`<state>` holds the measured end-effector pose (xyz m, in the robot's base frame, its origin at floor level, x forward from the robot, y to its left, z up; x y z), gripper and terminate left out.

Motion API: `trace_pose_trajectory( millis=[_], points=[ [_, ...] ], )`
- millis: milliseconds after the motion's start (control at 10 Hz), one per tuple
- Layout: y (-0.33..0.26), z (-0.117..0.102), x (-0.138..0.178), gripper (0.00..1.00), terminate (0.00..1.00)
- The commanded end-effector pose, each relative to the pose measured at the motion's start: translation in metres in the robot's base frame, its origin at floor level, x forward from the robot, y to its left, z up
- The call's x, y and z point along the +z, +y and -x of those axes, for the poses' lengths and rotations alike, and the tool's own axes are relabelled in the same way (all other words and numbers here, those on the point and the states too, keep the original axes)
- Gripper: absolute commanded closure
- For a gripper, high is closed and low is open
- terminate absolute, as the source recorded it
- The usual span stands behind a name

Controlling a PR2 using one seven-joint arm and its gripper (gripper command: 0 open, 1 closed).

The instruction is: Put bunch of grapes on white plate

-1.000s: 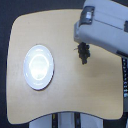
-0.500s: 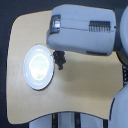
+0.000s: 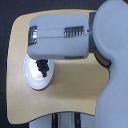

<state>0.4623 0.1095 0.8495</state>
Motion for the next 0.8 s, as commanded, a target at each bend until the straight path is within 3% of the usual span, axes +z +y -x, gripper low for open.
trace_pose_trajectory(
  millis=[0,700],
  points=[
    [0.049,0.003,-0.038,1.0,0.0],
    [0.046,0.009,-0.062,1.0,0.0]
  ],
)
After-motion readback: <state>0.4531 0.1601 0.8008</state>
